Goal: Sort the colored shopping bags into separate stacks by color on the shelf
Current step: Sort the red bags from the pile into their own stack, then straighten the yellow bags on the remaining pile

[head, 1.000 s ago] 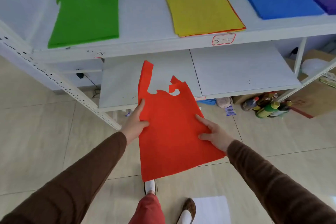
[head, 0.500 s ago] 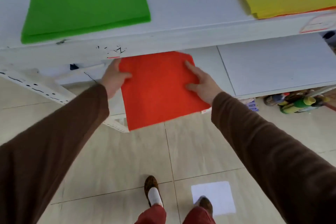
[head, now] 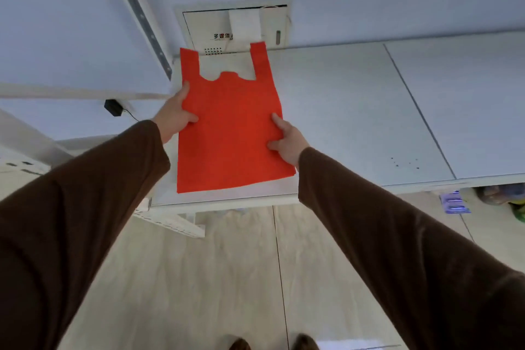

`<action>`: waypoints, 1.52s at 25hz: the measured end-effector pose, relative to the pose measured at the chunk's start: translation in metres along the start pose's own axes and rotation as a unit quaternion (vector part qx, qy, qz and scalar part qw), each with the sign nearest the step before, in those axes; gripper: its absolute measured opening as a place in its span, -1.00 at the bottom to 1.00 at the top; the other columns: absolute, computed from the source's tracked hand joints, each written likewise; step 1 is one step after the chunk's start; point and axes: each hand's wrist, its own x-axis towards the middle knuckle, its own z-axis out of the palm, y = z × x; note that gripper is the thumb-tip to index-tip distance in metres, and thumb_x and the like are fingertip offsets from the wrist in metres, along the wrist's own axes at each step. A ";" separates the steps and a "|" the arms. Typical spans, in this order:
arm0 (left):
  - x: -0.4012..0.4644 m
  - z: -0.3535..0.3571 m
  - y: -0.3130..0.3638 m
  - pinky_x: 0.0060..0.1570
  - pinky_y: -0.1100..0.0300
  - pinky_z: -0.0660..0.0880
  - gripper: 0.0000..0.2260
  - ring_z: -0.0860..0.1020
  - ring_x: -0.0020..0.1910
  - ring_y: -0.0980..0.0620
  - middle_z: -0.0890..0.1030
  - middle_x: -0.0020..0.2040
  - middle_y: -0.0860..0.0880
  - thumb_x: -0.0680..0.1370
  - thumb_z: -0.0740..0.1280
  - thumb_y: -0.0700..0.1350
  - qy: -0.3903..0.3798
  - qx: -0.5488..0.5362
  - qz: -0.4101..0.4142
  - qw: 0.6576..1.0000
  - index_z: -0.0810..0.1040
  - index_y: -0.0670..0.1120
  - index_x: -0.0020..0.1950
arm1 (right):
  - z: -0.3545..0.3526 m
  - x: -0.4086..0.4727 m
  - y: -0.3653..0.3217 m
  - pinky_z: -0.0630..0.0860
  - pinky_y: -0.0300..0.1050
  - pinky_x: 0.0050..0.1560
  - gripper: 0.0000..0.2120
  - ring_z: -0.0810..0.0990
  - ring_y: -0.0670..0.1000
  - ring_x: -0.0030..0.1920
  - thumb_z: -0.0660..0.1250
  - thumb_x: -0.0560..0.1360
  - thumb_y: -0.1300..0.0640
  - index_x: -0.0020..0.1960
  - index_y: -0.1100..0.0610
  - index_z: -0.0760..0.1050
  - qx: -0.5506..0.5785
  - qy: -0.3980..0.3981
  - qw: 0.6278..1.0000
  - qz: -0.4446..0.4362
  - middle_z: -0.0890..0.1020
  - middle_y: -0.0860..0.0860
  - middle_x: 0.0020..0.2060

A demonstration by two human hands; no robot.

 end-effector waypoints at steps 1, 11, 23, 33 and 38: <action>0.010 0.010 -0.014 0.14 0.21 0.42 -0.21 0.46 0.22 0.07 0.38 0.40 0.04 0.50 0.34 -0.38 0.002 0.004 -0.015 1.000 0.05 0.05 0.60 | 0.008 0.008 0.010 0.44 -0.13 0.26 -0.22 0.48 0.06 0.28 0.33 0.46 0.34 0.57 0.01 0.10 -0.024 0.000 1.000 0.009 0.33 0.06 0.46; 0.041 0.018 -0.036 0.22 0.03 0.45 -0.39 0.46 0.27 -0.21 0.30 0.43 -0.18 0.47 0.36 -0.19 0.068 0.220 -0.009 0.973 0.30 -0.10 0.52 | 0.015 -0.008 0.039 0.34 -0.05 0.37 -0.44 0.35 0.13 0.40 0.21 0.50 0.25 0.48 0.02 0.31 -0.241 0.081 0.967 -0.022 0.23 0.04 0.50; -0.199 0.044 0.127 0.42 -0.05 0.29 -0.51 0.29 0.46 -0.08 0.33 0.50 0.00 0.58 0.27 -0.01 -0.104 0.444 0.200 0.867 0.30 0.04 0.51 | -0.104 -0.210 -0.036 0.37 0.03 0.33 -0.60 0.32 0.09 0.36 0.24 0.53 0.10 0.36 -0.03 0.44 -0.321 0.077 0.943 -0.050 0.40 -0.02 0.42; -0.409 0.059 0.331 0.33 0.01 0.37 -0.56 0.34 0.40 0.03 0.39 0.44 0.09 0.58 0.27 0.04 -0.101 0.419 0.348 0.833 0.36 0.08 0.46 | -0.255 -0.428 -0.132 0.43 0.06 0.23 -0.71 0.44 0.06 0.24 0.27 0.54 0.05 0.25 -0.06 0.52 -0.356 0.179 0.909 -0.125 0.58 -0.07 0.23; -0.432 0.052 0.415 0.30 0.01 0.36 -0.60 0.36 0.36 0.00 0.43 0.40 0.06 0.57 0.31 0.03 -0.052 0.376 0.398 0.835 0.42 0.05 0.41 | -0.326 -0.467 -0.175 0.43 0.07 0.20 -0.68 0.46 0.09 0.21 0.31 0.53 0.06 0.27 -0.02 0.52 -0.343 0.243 0.893 -0.162 0.60 -0.02 0.20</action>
